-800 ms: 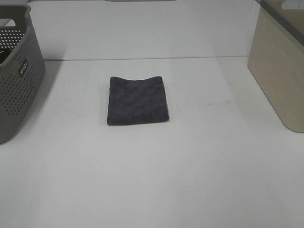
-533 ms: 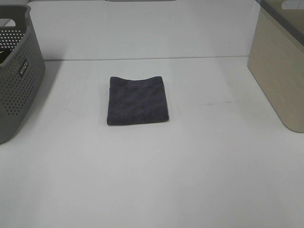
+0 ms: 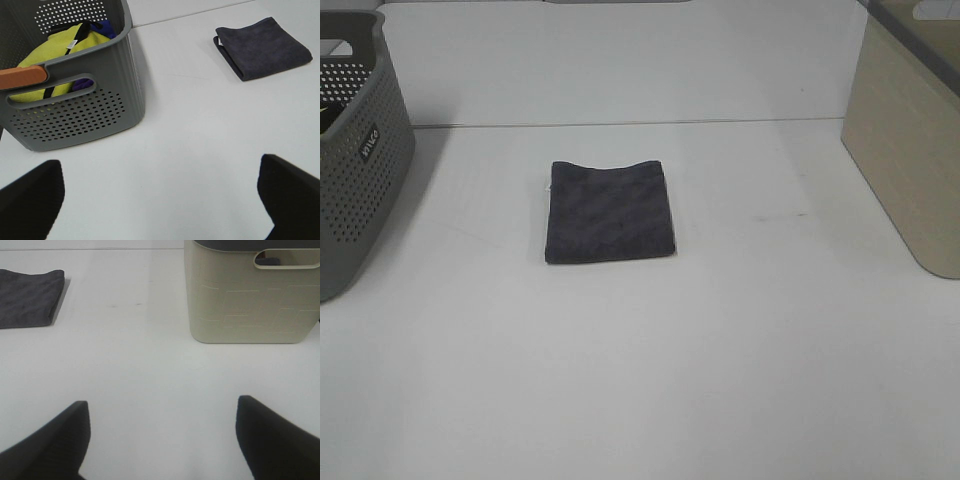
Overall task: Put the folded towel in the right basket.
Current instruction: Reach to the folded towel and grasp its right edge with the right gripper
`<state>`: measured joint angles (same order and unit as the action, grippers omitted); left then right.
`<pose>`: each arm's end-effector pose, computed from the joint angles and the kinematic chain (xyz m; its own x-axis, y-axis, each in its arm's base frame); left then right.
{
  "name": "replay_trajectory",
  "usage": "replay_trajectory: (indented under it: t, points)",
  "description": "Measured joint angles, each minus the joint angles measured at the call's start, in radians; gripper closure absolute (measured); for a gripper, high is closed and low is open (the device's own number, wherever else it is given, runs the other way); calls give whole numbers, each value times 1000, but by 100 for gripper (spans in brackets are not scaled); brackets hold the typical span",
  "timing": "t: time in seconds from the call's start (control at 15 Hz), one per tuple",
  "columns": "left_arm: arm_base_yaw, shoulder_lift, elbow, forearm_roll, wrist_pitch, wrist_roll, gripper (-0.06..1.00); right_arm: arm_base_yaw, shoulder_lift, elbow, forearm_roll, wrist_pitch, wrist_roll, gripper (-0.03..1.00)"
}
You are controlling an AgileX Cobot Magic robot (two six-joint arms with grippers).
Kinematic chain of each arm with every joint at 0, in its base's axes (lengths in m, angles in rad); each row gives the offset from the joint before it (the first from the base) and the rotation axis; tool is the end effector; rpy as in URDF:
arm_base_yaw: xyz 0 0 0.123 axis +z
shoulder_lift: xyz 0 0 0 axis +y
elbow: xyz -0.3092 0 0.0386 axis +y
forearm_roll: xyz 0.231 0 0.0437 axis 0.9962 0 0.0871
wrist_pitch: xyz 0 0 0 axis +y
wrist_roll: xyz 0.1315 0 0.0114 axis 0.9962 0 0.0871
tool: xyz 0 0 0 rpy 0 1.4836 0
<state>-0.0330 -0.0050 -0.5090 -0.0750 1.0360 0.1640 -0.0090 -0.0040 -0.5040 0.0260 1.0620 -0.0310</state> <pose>-0.0105 -0.0082 0.2563 -0.4051 0.1386 -0.9037 0.1433 0.9859 0.0869 -0.0109 0.0031 0.2515 -0.4496 -0.0143 -0.8931 -0.0195 0.9998 -0.0062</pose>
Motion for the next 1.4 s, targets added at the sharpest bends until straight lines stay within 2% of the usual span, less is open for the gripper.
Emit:
replay_trajectory:
  t: [1.4]
  points:
    - [0, 0, 0, 0, 0, 0, -4, 0, 0, 0, 0, 0, 0, 22]
